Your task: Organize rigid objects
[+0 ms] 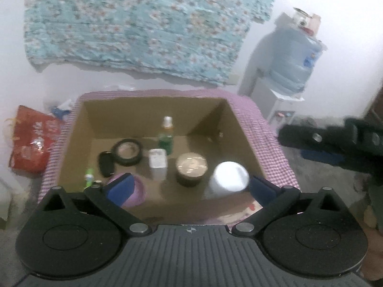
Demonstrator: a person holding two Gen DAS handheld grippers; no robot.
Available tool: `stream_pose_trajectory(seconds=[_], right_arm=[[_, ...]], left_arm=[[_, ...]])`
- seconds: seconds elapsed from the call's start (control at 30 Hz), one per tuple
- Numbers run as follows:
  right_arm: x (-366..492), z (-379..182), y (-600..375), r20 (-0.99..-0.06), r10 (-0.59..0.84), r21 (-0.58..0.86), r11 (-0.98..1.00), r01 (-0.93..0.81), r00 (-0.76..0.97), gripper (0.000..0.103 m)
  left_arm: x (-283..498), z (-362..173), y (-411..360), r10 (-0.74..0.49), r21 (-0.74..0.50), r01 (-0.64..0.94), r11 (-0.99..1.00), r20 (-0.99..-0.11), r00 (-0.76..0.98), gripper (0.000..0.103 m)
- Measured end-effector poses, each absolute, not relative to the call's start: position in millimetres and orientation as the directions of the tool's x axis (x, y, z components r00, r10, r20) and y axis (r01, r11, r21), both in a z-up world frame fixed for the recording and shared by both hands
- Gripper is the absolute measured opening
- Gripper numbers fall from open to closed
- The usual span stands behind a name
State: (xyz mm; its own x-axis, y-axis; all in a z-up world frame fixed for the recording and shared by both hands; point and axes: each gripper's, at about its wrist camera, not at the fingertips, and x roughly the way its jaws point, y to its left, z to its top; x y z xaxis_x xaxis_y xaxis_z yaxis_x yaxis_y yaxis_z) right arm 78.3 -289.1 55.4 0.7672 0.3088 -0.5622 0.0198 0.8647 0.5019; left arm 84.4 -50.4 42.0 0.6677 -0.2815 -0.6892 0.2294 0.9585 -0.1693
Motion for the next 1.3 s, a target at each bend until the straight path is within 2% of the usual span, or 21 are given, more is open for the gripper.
stream_pose_trajectory(seconds=[0.17,0.3,0.47,0.73,1.3], right_arm=[[58,53,-272,-0.575,0.231,0.435,0.899,0.054,0.785,0.098],[48,45,-248,-0.605,0.164,0.348,0.934,0.074,0.779,0.103],[49,36,-217,-0.648,0.1,0.235,0.969,0.074,0.755,0.103],[56,28,-195,-0.68,0.064,0.173,0.982,0.075,0.73,0.103],[71,23,-194,-0.709,0.046,0.132,0.989,0.069,0.704,0.103]], left_arm=[[74,42,-29,-0.191,-0.105,0.164,0.981,-0.692,0.696,0.103],[72,36,-11,-0.141,-0.089,0.11,0.99,-0.714,0.686,0.103],[71,31,1,-0.094,-0.06,0.073,0.996,-0.724,0.684,0.103],[70,28,4,-0.054,-0.015,0.062,0.998,-0.723,0.688,0.103],[80,22,1,-0.028,0.014,0.057,0.998,-0.746,0.666,0.103]])
